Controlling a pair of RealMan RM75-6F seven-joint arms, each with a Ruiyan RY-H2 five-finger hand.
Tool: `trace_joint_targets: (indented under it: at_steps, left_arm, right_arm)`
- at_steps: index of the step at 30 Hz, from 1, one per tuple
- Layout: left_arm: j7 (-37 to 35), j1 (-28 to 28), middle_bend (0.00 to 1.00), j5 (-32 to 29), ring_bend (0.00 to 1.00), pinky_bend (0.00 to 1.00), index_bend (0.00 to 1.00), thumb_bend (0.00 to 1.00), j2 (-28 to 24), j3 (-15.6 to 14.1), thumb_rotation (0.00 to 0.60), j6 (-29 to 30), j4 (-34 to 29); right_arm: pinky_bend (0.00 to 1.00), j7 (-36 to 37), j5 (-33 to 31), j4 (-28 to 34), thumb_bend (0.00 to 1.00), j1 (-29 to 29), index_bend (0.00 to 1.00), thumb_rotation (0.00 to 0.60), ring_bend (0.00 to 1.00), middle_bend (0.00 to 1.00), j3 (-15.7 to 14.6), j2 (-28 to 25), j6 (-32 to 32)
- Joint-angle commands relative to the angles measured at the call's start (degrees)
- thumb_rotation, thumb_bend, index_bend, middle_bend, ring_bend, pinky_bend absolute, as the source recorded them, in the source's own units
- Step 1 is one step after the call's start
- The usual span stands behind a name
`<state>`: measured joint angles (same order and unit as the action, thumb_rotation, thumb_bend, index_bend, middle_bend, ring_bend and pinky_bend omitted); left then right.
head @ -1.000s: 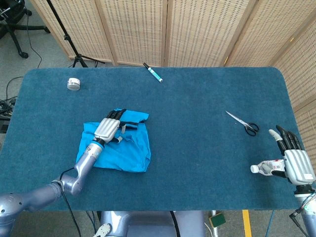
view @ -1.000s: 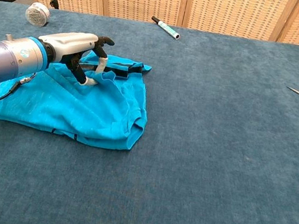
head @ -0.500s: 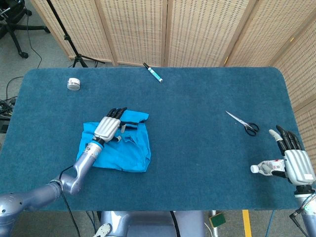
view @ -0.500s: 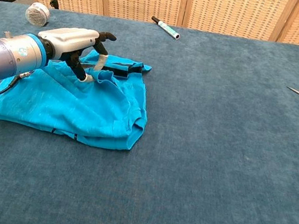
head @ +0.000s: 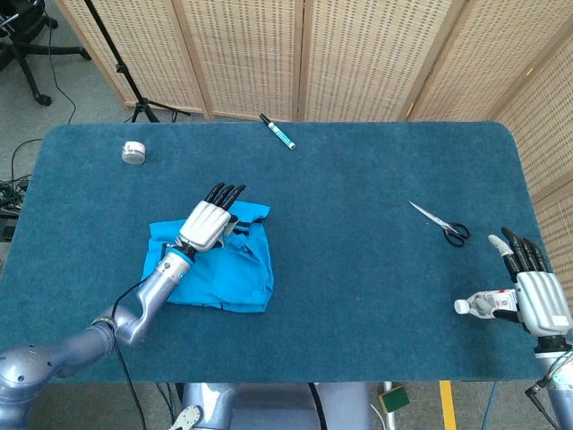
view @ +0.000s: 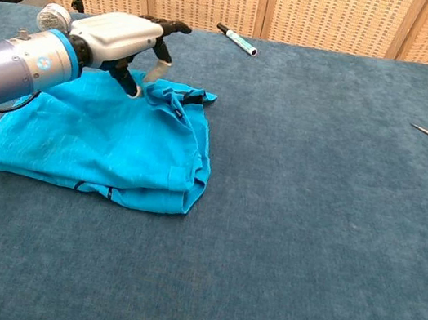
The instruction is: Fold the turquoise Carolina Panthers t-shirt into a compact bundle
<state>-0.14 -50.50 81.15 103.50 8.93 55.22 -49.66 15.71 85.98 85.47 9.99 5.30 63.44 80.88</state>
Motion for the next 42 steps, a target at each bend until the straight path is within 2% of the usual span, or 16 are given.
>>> trace_joint_targets:
  at_steps: [1, 8, 9, 11, 13, 14, 16, 21, 25, 26, 32, 34, 42]
  left_arm:
    - [0.4, -0.8, 0.0, 0.5, 0.0, 0.0, 0.78, 0.6, 0.6, 0.0, 0.6, -0.2, 0.7]
    - [1.0, -1.9, 0.0, 1.0, 0.0, 0.0, 0.77, 0.56, 2.7, -0.1, 0.6, -0.5, 2.7]
    - [1.3, -2.0, 0.0, 0.8, 0.0, 0.0, 0.72, 0.52, 3.0, -0.1, 0.6, -0.6, 3.1]
    - [2.3, -2.1, 0.0, 0.1, 0.0, 0.0, 0.53, 0.44, 3.8, 0.3, 0.6, -1.1, 3.7]
    - [3.2, -2.1, 0.0, -0.6, 0.0, 0.0, 0.23, 0.37, 4.2, 0.7, 0.6, -1.4, 3.8]
    - [3.5, -2.0, 0.0, -0.9, 0.0, 0.0, 0.13, 0.34, 4.4, 0.9, 0.6, -1.4, 3.8]
    - [3.9, -1.9, 0.0, -1.5, 0.0, 0.0, 0.01, 0.29, 4.6, 1.3, 0.6, -1.3, 3.7]
    - [2.0, -1.4, 0.0, -1.6, 0.0, 0.0, 0.0, 0.2, 4.0, 2.2, 0.6, 0.7, 2.2]
    - [0.3, -1.2, 0.0, -1.5, 0.0, 0.0, 0.0, 0.02, 3.1, 2.5, 0.6, 1.3, 1.1]
    - [0.4, -1.2, 0.0, -1.6, 0.0, 0.0, 0.0, 0.0, 2.9, 2.6, 0.6, 1.3, 0.8]
    - [-0.1, 0.0, 0.0, -1.3, 0.0, 0.0, 0.0, 0.0, 0.3, 2.9, 0.6, 3.8, -3.3]
    - [-0.1, 1.3, 0.0, -0.9, 0.0, 0.0, 0.0, 0.0, -2.0, 2.9, 0.6, 5.9, -6.3]
    - [1.2, 11.7, 0.0, -2.6, 0.0, 0.0, 0.0, 0.0, -16.6, 0.8, 0.6, 14.1, -23.2]
  right_arm:
    - [0.02, 0.1, 0.0, 0.0, 0.0, 0.0, 0.03, 0.6, 0.0, 0.0, 0.0, 0.0, 0.0]
    - [0.02, 0.5, -0.2, -0.1, 0.0, 0.0, 0.03, 0.6, 0.0, 0.0, 0.0, -0.1, -0.2]
    - [0.02, 0.5, -0.2, -0.2, 0.0, 0.0, 0.03, 0.6, 0.0, 0.0, 0.0, -0.1, -0.2]
    - [0.02, 0.7, -0.1, -0.2, 0.0, 0.0, 0.03, 0.6, 0.0, 0.0, 0.0, -0.2, -0.2]
    - [0.02, 0.8, -0.2, -0.2, 0.0, 0.0, 0.03, 0.6, 0.0, 0.0, 0.0, -0.2, -0.3]
    - [0.02, 0.9, -0.2, -0.2, 0.0, 0.0, 0.03, 0.6, 0.0, 0.0, 0.0, -0.2, -0.3]
    - [0.02, 1.1, -0.1, -0.3, 0.0, 0.0, 0.03, 0.6, 0.0, 0.0, 0.0, -0.3, -0.3]
    - [0.02, 1.2, 0.0, -0.2, 0.0, -0.1, 0.03, 0.6, 0.0, 0.0, 0.0, -0.4, -0.1]
    - [0.02, 1.0, 0.2, 0.0, 0.0, -0.1, 0.03, 0.6, 0.0, 0.0, -0.1, -0.4, 0.0]
    - [0.02, 1.0, 0.2, 0.1, 0.0, -0.1, 0.03, 0.6, 0.0, 0.0, -0.1, -0.4, 0.1]
    - [0.02, 0.7, 0.4, 0.4, 0.0, -0.2, 0.03, 0.6, 0.0, 0.0, -0.2, -0.4, 0.1]
    - [0.02, 0.7, 0.7, 0.5, 0.0, -0.2, 0.03, 0.6, 0.0, 0.0, -0.3, -0.5, 0.3]
    - [0.02, 0.5, 1.4, 1.1, 0.0, -0.6, 0.03, 0.6, 0.0, 0.0, -0.3, -0.6, 1.7]
